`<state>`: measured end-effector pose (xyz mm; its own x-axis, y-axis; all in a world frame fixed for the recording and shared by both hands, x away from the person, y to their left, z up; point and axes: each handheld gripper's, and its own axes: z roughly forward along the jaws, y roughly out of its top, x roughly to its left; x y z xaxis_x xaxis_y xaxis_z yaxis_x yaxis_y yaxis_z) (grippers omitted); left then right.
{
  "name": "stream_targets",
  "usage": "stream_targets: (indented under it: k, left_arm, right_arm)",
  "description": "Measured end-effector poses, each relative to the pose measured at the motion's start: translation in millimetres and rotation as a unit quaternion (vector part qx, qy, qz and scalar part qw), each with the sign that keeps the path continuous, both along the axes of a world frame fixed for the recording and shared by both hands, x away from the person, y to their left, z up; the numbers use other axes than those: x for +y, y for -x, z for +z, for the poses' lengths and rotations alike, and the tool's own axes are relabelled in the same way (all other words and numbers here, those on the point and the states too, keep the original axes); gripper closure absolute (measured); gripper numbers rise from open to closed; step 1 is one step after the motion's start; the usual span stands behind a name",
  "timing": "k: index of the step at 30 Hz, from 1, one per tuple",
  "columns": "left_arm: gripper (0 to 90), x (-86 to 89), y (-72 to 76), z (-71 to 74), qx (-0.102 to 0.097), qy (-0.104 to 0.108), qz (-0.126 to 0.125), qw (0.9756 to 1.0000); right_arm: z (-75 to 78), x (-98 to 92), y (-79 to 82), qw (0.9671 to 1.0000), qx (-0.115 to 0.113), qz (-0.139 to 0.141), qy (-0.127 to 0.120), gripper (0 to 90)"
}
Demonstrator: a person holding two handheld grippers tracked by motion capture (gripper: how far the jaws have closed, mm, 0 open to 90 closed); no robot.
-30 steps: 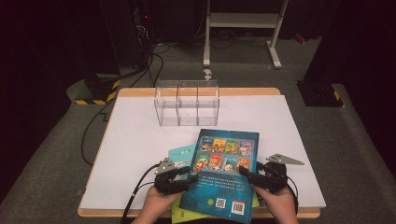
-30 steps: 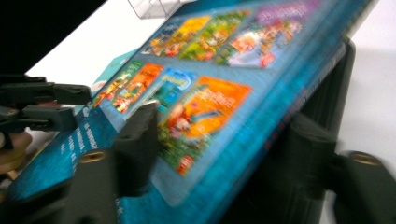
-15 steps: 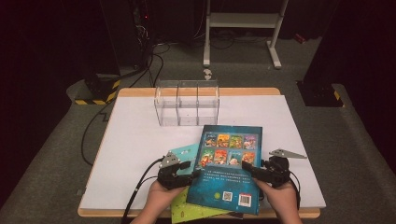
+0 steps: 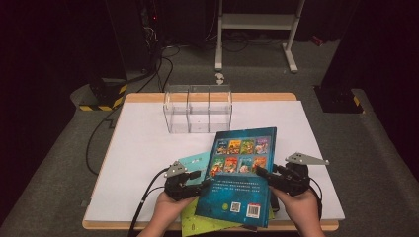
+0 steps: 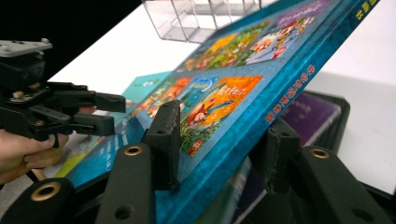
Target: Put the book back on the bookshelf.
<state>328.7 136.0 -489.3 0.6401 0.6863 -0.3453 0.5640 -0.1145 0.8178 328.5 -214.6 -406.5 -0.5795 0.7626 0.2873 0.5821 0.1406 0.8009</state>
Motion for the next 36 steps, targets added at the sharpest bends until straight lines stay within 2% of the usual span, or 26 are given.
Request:
stream_targets:
  k: [4, 9, 12, 13, 14, 17, 19, 21, 22, 24, 25, 26, 28, 31, 32, 33, 36]
  left_arm:
    - [35.5, 3.9, 0.0, 0.9, 0.011, 0.011, -0.004, 0.9999]
    - [31.5, 7.4, 3.3, 3.4, 0.012, 0.021, -0.012, 0.9996]
    - [28.6, 11.6, 1.8, 2.7, 0.020, 0.033, -0.013, 0.9992]
    - [27.5, 16.3, -1.7, 0.7, 0.037, 0.057, -0.017, 0.9975]
    - [25.2, 16.3, -1.7, 0.7, 0.037, 0.057, -0.017, 0.9975]
    - [20.2, 21.4, -7.9, -1.5, 0.050, 0.081, -0.016, 0.9953]
    - [18.6, 22.7, -11.8, -2.2, 0.054, 0.095, -0.015, 0.9939]
    - [15.3, 23.6, -20.0, -3.9, 0.067, 0.119, -0.018, 0.9905]
    - [14.9, 23.6, -20.0, -3.9, 0.067, 0.119, -0.018, 0.9905]
    - [15.0, 23.0, -24.9, -5.7, 0.078, 0.136, -0.021, 0.9874]
    - [15.4, 20.8, -27.3, -5.7, 0.084, 0.149, -0.027, 0.9849]
    - [16.5, 19.5, -27.4, -4.7, 0.082, 0.152, -0.033, 0.9844]
    - [20.9, 18.2, -26.7, -2.7, 0.077, 0.151, -0.037, 0.9848]
    - [22.5, 18.2, -26.7, 2.2, 0.075, 0.140, -0.034, 0.9867]
    - [24.0, 20.8, -26.9, 6.2, 0.071, 0.132, -0.030, 0.9882]
    - [25.0, 20.8, -26.9, 6.2, 0.071, 0.132, -0.030, 0.9882]
    - [25.6, 23.9, -27.6, 14.2, 0.052, 0.113, -0.019, 0.9920]
  right_arm:
    - [11.7, 8.1, 0.9, 0.9999, -0.011, 0.006, 0.011, 57.6]
    - [19.9, 19.0, -0.9, 0.9996, -0.019, 0.015, 0.017, 59.8]
    - [24.5, 27.3, -0.2, 0.9992, -0.027, 0.021, 0.019, 61.2]
    - [25.7, 29.7, 0.2, 0.9990, -0.032, 0.025, 0.019, 61.8]
    - [25.7, 29.7, 0.2, 0.9990, -0.032, 0.025, 0.019, 61.8]
    - [29.8, 36.9, 3.2, 0.9980, -0.052, 0.034, 0.014, 63.5]
    - [30.2, 37.6, 4.0, 0.9976, -0.056, 0.037, 0.014, 63.6]
    - [30.9, 38.6, 7.0, 0.9965, -0.070, 0.043, 0.012, 63.9]
    - [30.9, 38.6, 7.0, 0.9965, -0.070, 0.043, 0.012, 63.9]
    - [30.6, 38.0, 9.0, 0.9960, -0.077, 0.044, 0.012, 63.9]
    - [30.2, 37.5, 9.2, 0.9959, -0.078, 0.044, 0.012, 63.8]
    - [29.7, 37.2, 9.2, 0.9959, -0.078, 0.044, 0.010, 63.8]
    - [29.2, 36.8, 8.9, 0.9959, -0.078, 0.045, 0.009, 63.8]
    - [28.0, 35.6, 7.3, 0.9956, -0.080, 0.049, 0.002, 63.8]
    - [28.3, 35.6, 6.6, 0.9955, -0.081, 0.050, 0.000, 63.8]
    - [28.5, 35.7, 5.6, 0.9953, -0.082, 0.051, -0.003, 63.9]
    - [28.9, 36.7, 2.6, 0.9949, -0.085, 0.054, -0.008, 64.1]
